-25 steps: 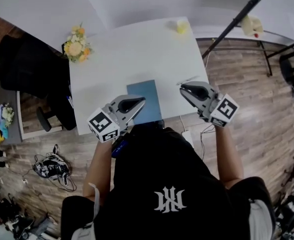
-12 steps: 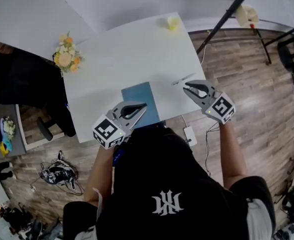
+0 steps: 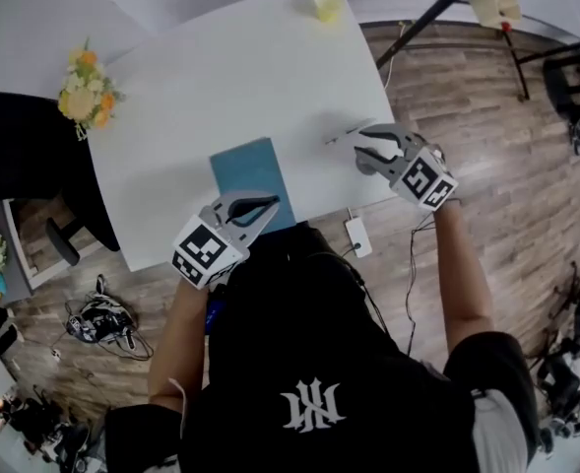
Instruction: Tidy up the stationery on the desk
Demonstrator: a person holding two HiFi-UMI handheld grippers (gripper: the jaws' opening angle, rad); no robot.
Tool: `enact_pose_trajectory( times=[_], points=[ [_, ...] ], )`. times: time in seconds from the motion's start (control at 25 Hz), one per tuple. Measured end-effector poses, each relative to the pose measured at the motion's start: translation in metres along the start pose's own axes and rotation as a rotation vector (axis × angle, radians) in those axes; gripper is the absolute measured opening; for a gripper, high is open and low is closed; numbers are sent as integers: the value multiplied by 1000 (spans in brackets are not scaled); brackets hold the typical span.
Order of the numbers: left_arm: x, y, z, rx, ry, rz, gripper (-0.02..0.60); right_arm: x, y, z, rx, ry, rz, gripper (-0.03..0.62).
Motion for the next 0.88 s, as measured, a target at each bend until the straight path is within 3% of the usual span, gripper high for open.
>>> enact_pose_trajectory(
  times=[0.16,0.44,0.88],
  points=[
    [-3,17,-12,78,16,-28,5,-12,27,-24,102,-43,60,114],
    [-1,37,-17,94,16,57,5,-30,50,-47,222,-92,166,114],
    [0,50,-10,90,0,113,5,-34,63,-59,344,-266,295,114]
  ],
)
Point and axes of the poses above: the fingertips, and each gripper's own axes: z backward along the fingers, x to its left, y out of its underside, the point moved 4 cm from there along z, backward along the fingers
